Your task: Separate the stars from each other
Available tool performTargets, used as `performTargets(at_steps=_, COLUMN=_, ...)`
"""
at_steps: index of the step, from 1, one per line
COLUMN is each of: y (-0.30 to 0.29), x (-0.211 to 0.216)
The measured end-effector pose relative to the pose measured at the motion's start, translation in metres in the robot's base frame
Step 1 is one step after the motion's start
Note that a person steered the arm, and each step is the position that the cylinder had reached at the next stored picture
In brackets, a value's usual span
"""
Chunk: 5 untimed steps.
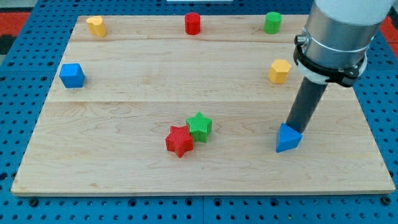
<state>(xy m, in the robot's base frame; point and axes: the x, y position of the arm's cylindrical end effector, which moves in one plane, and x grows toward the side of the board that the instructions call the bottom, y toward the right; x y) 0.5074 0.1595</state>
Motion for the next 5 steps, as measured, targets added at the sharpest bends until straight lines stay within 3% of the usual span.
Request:
performTargets(at_steps=1, y=-0.011, x=-0.03)
performTargets(at_steps=3, y=-0.028, x=0.023)
performTargets(at_steps=5, y=-0.049, x=-0.001)
